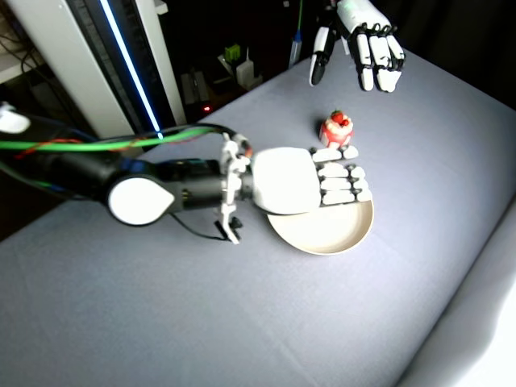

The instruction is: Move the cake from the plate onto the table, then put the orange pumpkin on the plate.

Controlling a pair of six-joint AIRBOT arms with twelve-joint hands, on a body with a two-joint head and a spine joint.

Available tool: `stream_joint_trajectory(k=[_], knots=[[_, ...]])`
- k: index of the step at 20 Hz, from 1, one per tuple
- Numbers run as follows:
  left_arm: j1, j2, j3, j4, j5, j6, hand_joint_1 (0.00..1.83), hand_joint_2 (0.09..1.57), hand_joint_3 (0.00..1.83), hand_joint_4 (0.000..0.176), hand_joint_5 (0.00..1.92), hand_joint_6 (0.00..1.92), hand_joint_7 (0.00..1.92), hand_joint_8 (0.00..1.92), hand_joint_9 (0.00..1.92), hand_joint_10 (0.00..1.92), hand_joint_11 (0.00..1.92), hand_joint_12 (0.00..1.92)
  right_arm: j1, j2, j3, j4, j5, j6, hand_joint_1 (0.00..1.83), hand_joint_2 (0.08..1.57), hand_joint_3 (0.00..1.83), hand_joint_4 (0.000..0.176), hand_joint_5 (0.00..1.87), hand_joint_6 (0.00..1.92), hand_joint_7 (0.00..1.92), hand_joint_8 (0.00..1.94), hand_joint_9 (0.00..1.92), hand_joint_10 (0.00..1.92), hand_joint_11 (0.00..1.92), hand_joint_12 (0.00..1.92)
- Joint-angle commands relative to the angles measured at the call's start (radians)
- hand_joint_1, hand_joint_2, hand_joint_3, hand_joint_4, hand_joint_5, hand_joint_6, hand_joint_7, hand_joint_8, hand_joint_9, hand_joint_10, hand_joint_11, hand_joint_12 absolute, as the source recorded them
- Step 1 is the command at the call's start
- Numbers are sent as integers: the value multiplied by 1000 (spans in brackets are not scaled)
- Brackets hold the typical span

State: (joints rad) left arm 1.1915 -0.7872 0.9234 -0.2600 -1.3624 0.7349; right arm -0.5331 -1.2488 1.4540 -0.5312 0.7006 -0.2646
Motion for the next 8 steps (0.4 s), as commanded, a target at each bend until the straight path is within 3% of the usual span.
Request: stream_joint_trajectory(k=[1, 3, 4, 5, 6, 7, 8], knots=[[0, 5, -2, -9, -149, -6, 906, 853, 11, 61, 135, 3, 127, 0, 185, 1, 0, 1135, -5, 26, -13, 75, 178, 4, 727, 905, 11, 114, 0, 0, 0, 0, 0, 0, 0, 0], [7, 7, -7, -14, -172, -7, 890, 855, 10, 64, 99, 0, 117, 0, 175, 1, 0, 1082, -39, 80, -49, 137, 264, 4, 736, 902, 8, 112, 0, 0, 0, 0, 0, 0, 0, 0], [16, 7, -9, -20, -194, -15, 909, 851, 6, 91, 52, 3, 98, 1, 152, 3, 0, 963, -71, 128, -86, 192, 336, -12, 767, 899, 4, 95, 0, 0, 0, 0, 0, 0, 0, 0], [19, 6, -9, -23, -207, -19, 909, 851, 6, 91, 52, 3, 98, 1, 152, 3, 0, 963, -81, 152, -104, 214, 360, -22, 767, 899, 4, 95, 0, 0, 0, 0, 0, 0, 0, 0], [21, 6, -9, -27, -222, -23, 852, 875, 15, 56, 7, 0, 74, 0, 108, 2, 0, 784, -103, 190, -138, 252, 412, -51, 742, 855, 0, 131, 0, 0, 14, 5, 3, 1, 0, 0], [22, 6, -8, -30, -234, -25, 852, 875, 15, 56, 7, 0, 74, 0, 108, 2, 0, 784, -129, 224, -170, 287, 461, -79, 742, 855, 0, 131, 0, 0, 14, 5, 3, 1, 0, 0], [22, 5, -5, -32, -242, -31, 743, 883, 19, 58, 0, 0, 22, 1, 9, 0, 0, 377, -158, 246, -193, 320, 506, -95, 701, 914, 1, 82, 40, 4, 61, 6, 57, 10, 30, 18]])
